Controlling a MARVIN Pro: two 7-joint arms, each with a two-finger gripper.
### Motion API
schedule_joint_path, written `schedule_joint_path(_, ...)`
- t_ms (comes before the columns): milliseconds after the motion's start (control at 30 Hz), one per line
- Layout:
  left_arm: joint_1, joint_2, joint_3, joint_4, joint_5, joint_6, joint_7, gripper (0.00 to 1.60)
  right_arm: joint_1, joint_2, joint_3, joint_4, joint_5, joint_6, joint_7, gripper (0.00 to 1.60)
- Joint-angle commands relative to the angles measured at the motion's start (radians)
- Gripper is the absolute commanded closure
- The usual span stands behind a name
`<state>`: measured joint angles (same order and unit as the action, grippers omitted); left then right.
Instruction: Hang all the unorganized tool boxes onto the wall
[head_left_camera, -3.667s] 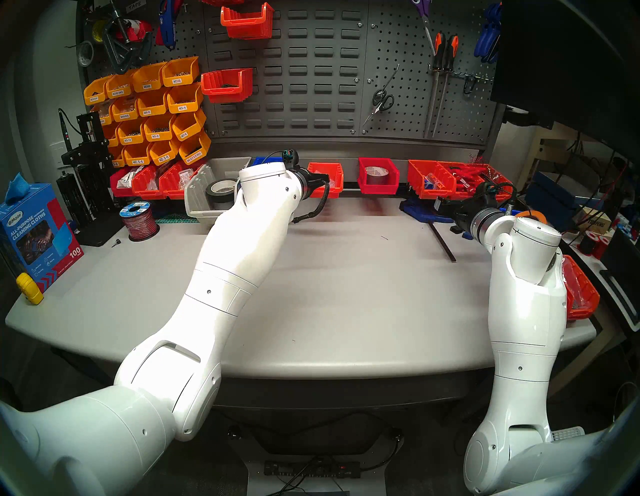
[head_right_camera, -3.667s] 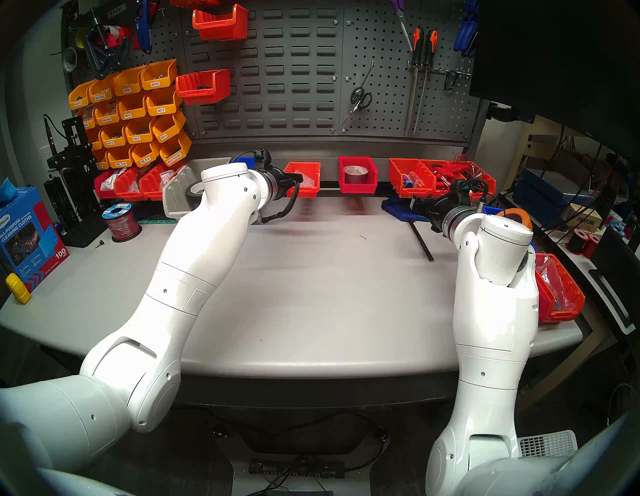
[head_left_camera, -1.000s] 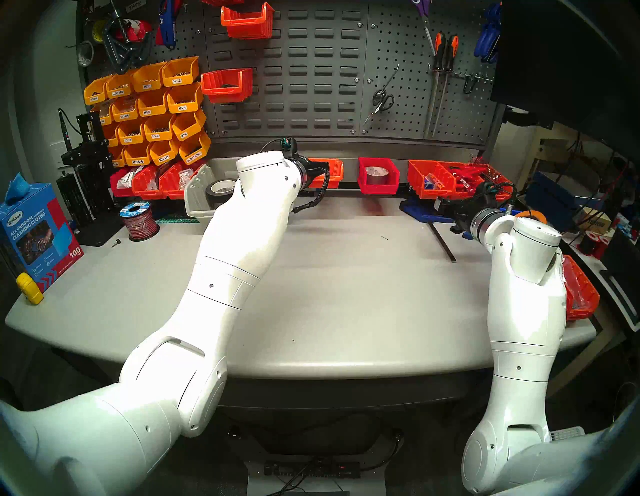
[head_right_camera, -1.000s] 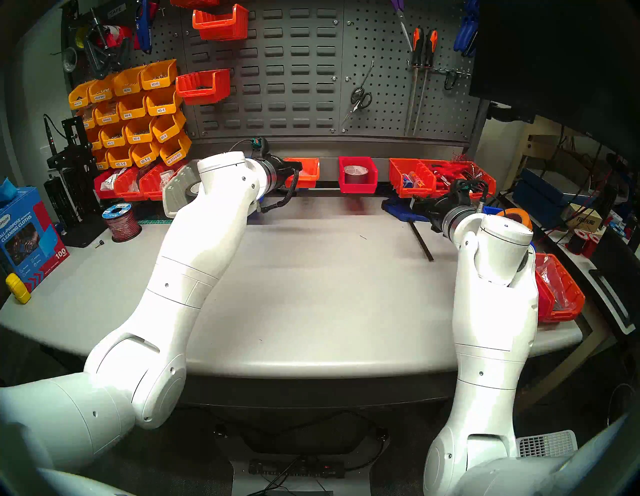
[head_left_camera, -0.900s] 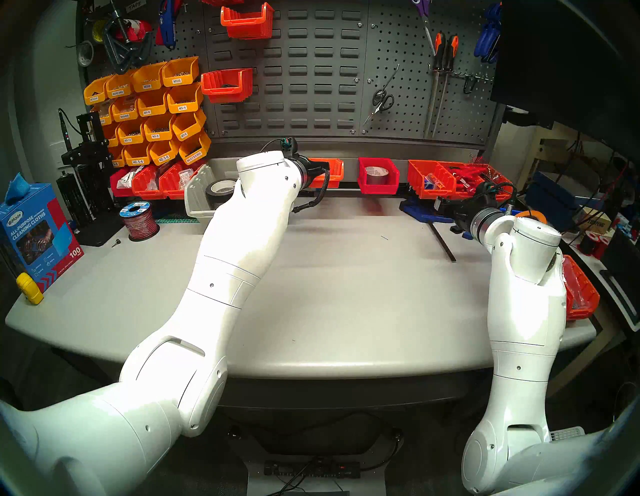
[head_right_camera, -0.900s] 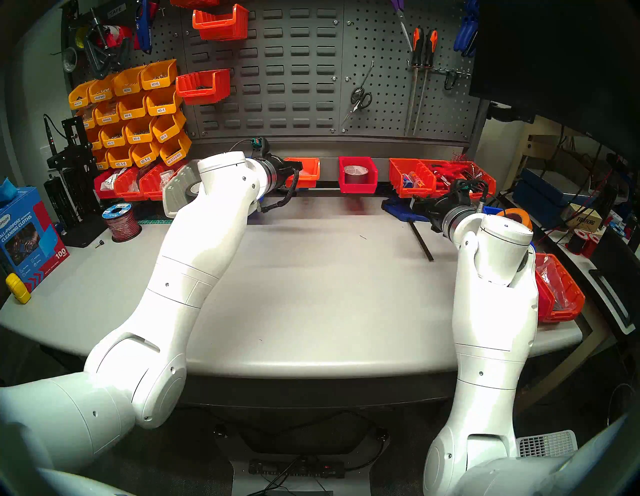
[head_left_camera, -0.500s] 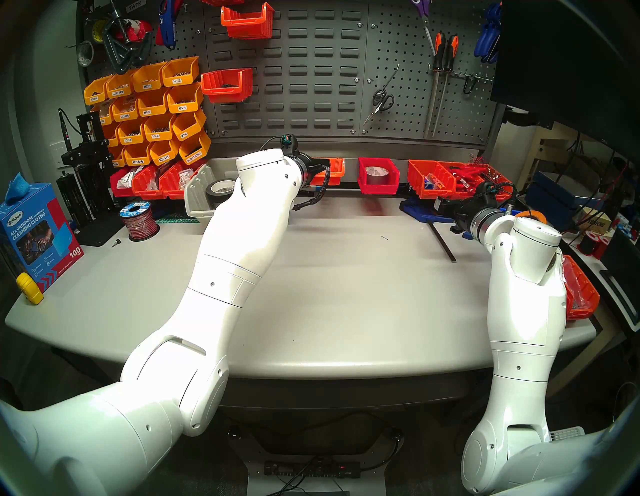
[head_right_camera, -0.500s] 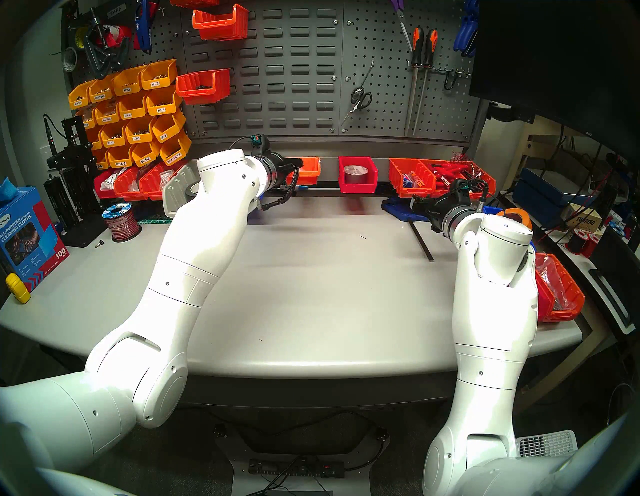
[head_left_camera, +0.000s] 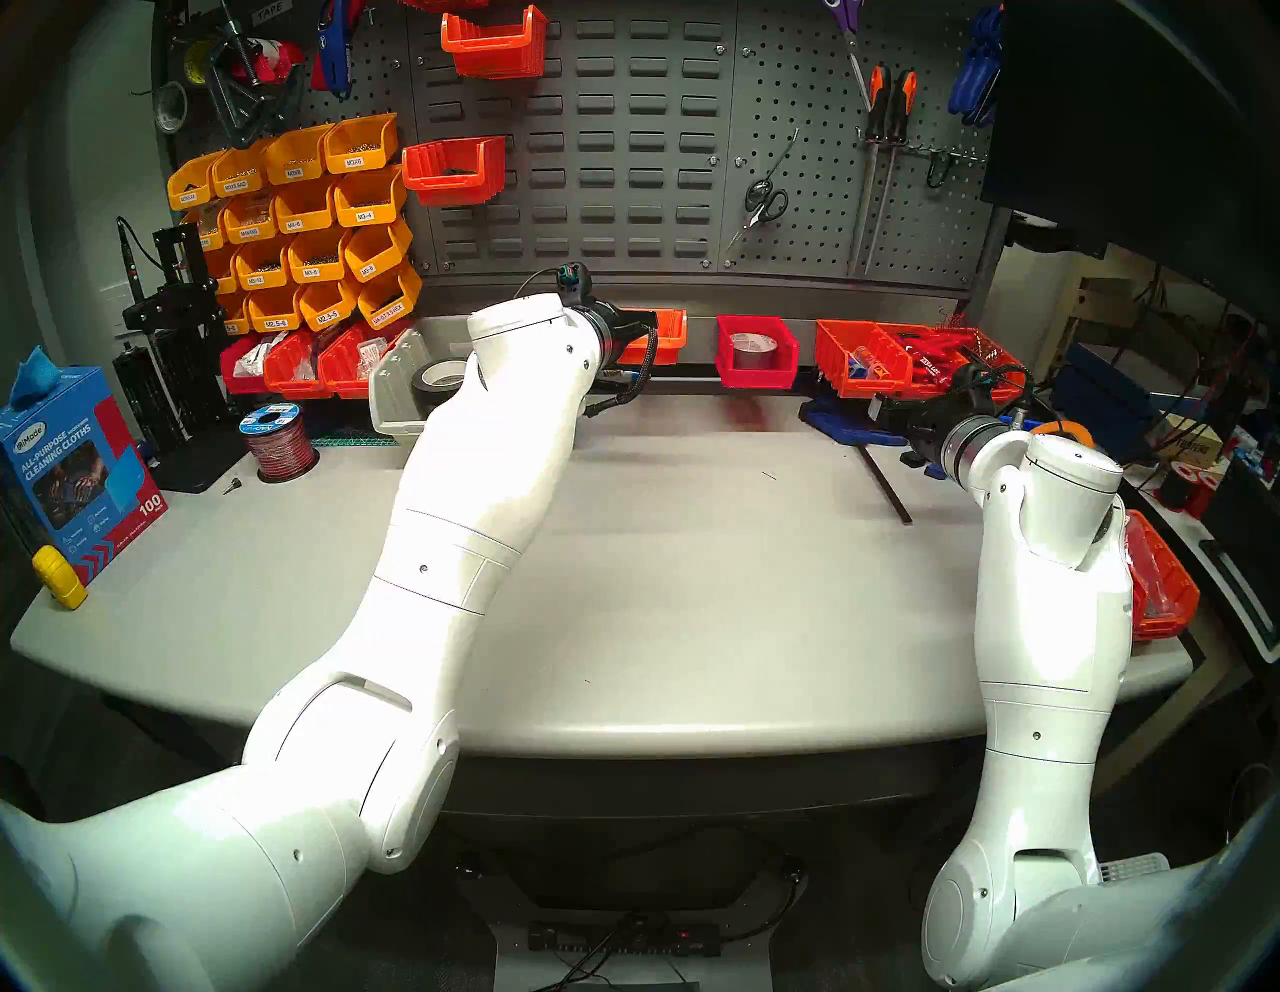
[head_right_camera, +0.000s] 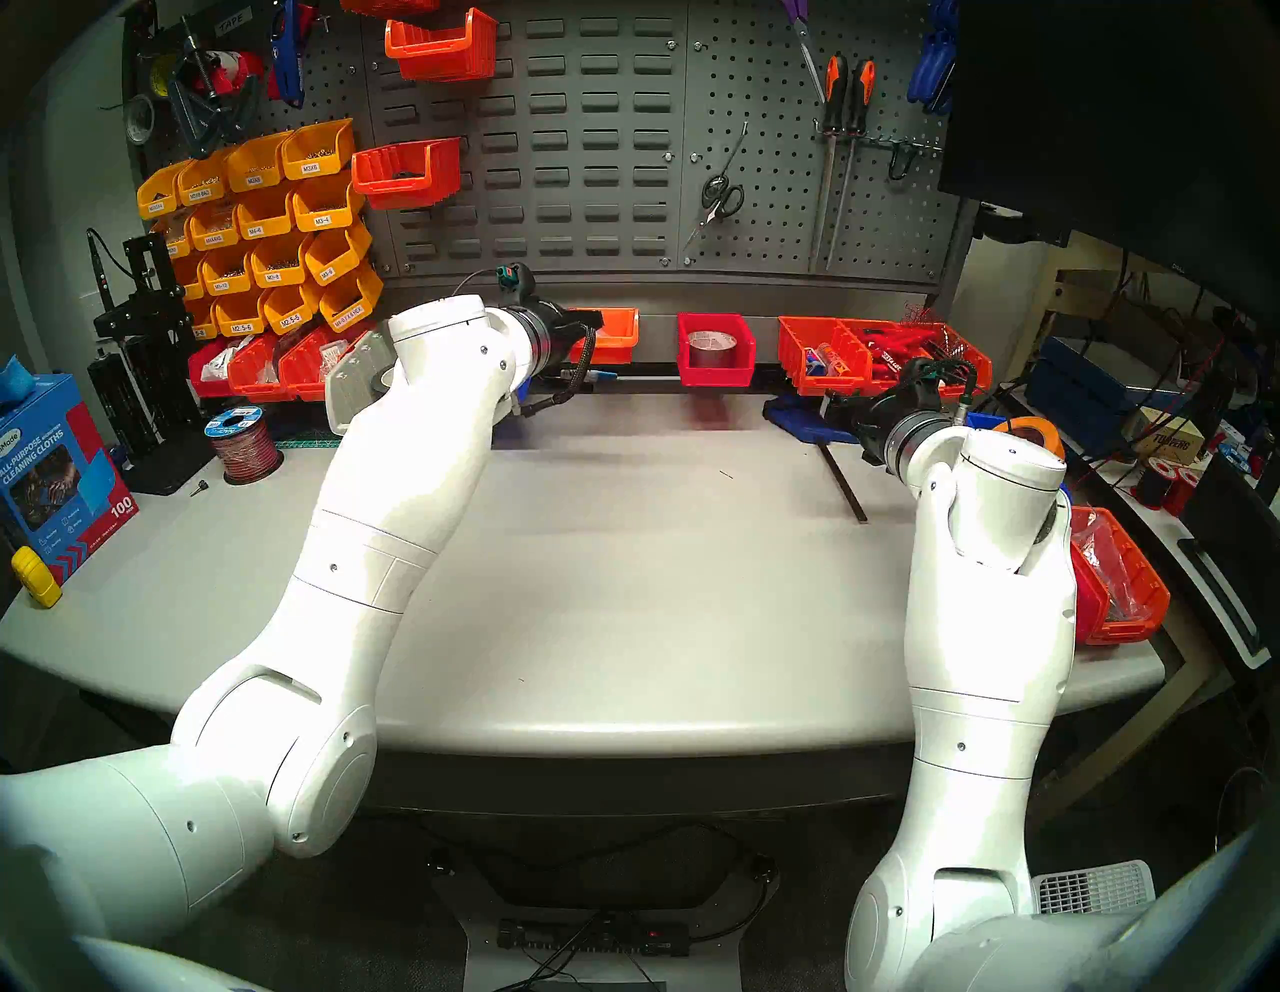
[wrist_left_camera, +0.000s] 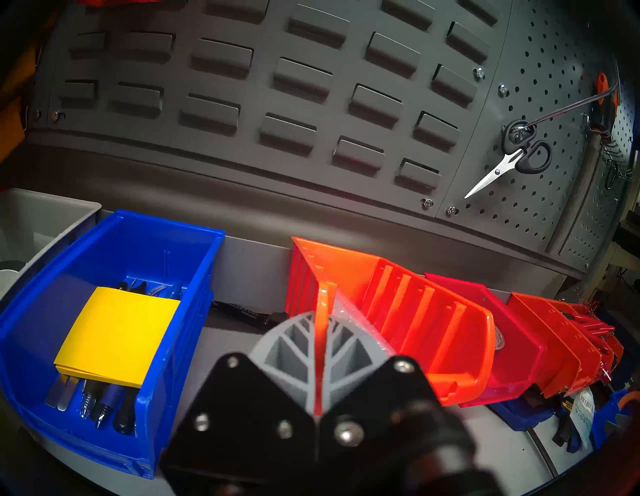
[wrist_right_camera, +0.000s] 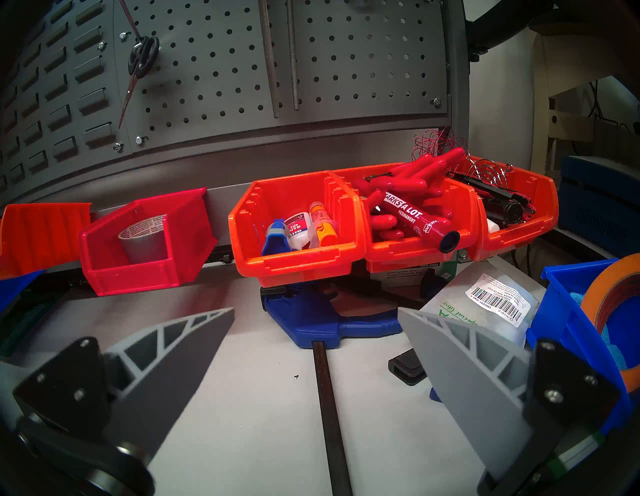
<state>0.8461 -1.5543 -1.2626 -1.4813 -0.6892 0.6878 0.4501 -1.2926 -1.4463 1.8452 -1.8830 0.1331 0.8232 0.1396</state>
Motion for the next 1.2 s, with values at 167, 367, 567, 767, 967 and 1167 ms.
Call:
schedule_joint_path(167,-0.031,-0.013,-0.001,0.02,0.009,-0.062,-0.033,1.6,0.015,-0.003,-0.002,-0.014,0.001,0.001,0.0,0.0)
schedule_joint_path(367,-0.031,-0.013,0.001,0.031,0.019,-0.095,-0.054,1.6,0.015,-0.004,-0.001,-0.014,-0.001,0.001,0.001,0.0)
schedule_joint_path(567,-0.03,-0.017,-0.001,0.039,0.022,-0.105,-0.064,1.6,0.015,-0.005,-0.001,-0.014,-0.002,0.001,0.002,0.0)
schedule_joint_path(767,-0.024,-0.019,-0.002,0.043,0.025,-0.119,-0.077,1.6,0.015,-0.006,0.0,-0.014,-0.003,0.002,0.003,0.0)
schedule_joint_path(967,-0.015,-0.021,-0.003,0.043,0.027,-0.118,-0.078,1.6,0.016,-0.007,0.0,-0.014,-0.005,0.002,0.004,0.0)
schedule_joint_path(1167,-0.01,-0.019,-0.004,0.044,0.029,-0.112,-0.08,1.6,0.016,-0.007,0.001,-0.014,-0.006,0.002,0.005,0.0)
